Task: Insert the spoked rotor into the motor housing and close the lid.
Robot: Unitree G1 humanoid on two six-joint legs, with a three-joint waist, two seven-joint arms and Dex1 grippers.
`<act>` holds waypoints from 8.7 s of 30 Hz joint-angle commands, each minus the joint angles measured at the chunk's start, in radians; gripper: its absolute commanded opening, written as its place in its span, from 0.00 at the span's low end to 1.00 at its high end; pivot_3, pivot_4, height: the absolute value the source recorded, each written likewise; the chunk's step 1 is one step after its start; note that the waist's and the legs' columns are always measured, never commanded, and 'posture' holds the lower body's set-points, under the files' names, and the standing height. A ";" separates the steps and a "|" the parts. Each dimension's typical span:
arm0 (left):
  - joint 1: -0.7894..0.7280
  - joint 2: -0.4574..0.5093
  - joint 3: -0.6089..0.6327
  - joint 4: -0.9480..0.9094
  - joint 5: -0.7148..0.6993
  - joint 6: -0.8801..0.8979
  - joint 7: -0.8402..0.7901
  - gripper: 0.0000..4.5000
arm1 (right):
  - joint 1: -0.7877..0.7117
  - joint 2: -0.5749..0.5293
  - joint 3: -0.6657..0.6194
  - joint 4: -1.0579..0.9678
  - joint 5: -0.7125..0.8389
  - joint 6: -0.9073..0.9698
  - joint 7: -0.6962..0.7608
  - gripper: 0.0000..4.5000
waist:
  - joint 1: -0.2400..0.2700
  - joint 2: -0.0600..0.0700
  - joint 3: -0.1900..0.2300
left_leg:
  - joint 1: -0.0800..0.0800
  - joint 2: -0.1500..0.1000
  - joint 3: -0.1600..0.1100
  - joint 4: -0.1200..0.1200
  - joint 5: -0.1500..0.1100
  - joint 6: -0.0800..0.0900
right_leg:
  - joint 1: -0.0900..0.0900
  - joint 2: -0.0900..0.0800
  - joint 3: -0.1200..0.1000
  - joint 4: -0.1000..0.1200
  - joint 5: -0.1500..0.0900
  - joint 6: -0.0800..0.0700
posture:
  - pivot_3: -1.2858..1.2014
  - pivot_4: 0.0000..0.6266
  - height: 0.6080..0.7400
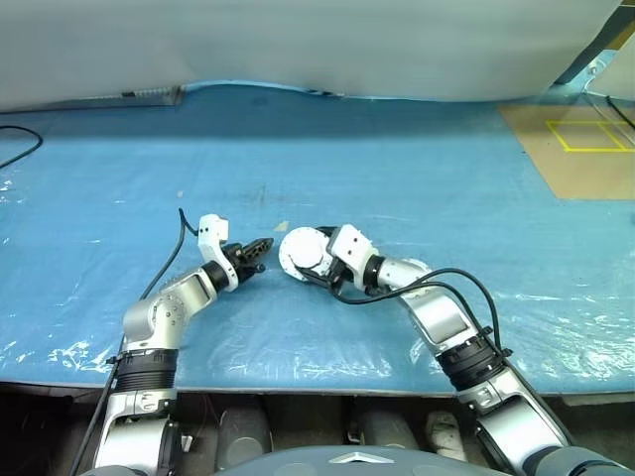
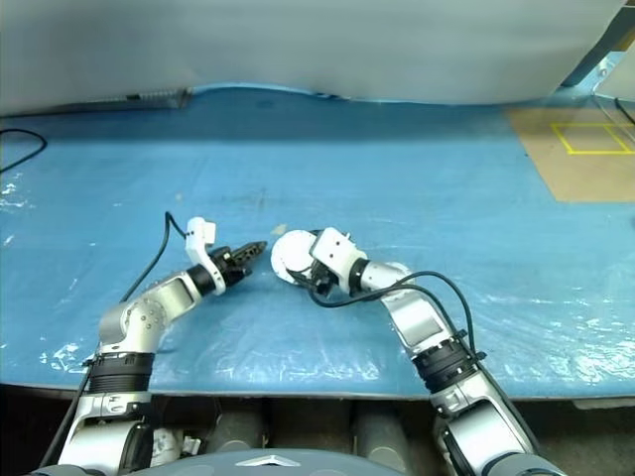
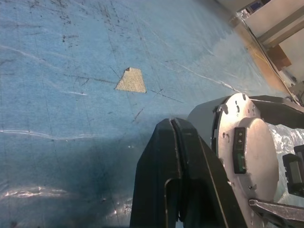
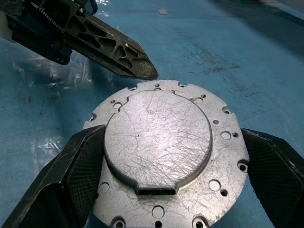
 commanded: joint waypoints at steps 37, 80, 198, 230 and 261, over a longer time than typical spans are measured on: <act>-0.080 -0.018 -0.149 0.147 0.075 0.102 0.047 0.00 | -0.040 0.071 0.022 0.091 -0.024 0.061 0.037 0.99 | 0.001 0.003 -0.010 | 0.005 -0.001 0.001 -0.004 -0.002 0.003 | 0.004 0.000 0.002 -0.002 -0.001 0.002 | 0.52 0.24 1.00; -0.103 -0.004 -0.197 0.193 0.129 0.130 0.005 0.00 | -0.057 0.128 -0.066 -0.013 0.067 0.109 -0.010 0.99 | 0.006 0.006 -0.012 | 0.002 -0.002 0.001 -0.015 0.000 0.000 | 0.001 0.000 0.000 -0.016 0.000 0.001 | 0.52 0.24 1.00; -0.044 -0.008 -0.166 0.039 0.083 0.012 -0.139 0.00 | -0.129 0.190 -0.461 -0.001 0.446 0.763 -0.198 1.00 | 0.034 0.001 -0.005 | 0.000 -0.002 -0.001 -0.006 0.000 -0.001 | -0.002 -0.001 -0.001 -0.003 0.000 0.000 | 0.52 0.24 1.00; -0.039 -0.019 -0.161 0.042 0.099 0.008 -0.156 0.00 | -0.072 0.327 -0.878 0.061 0.823 1.336 -0.342 0.24 | 0.033 0.002 -0.005 | 0.002 -0.002 0.000 -0.010 0.000 -0.001 | -0.002 -0.001 -0.001 -0.006 0.000 0.001 | 0.52 0.24 1.00; 0.055 -0.172 0.328 -0.020 -0.524 0.246 0.165 1.00 | -0.231 0.450 -1.011 0.046 0.955 1.302 -0.444 0.24 | 0.033 0.005 0.000 | -0.018 -0.002 -0.002 -0.009 0.001 -0.002 | -0.019 0.000 -0.004 -0.005 0.003 0.005 | 0.52 0.24 1.00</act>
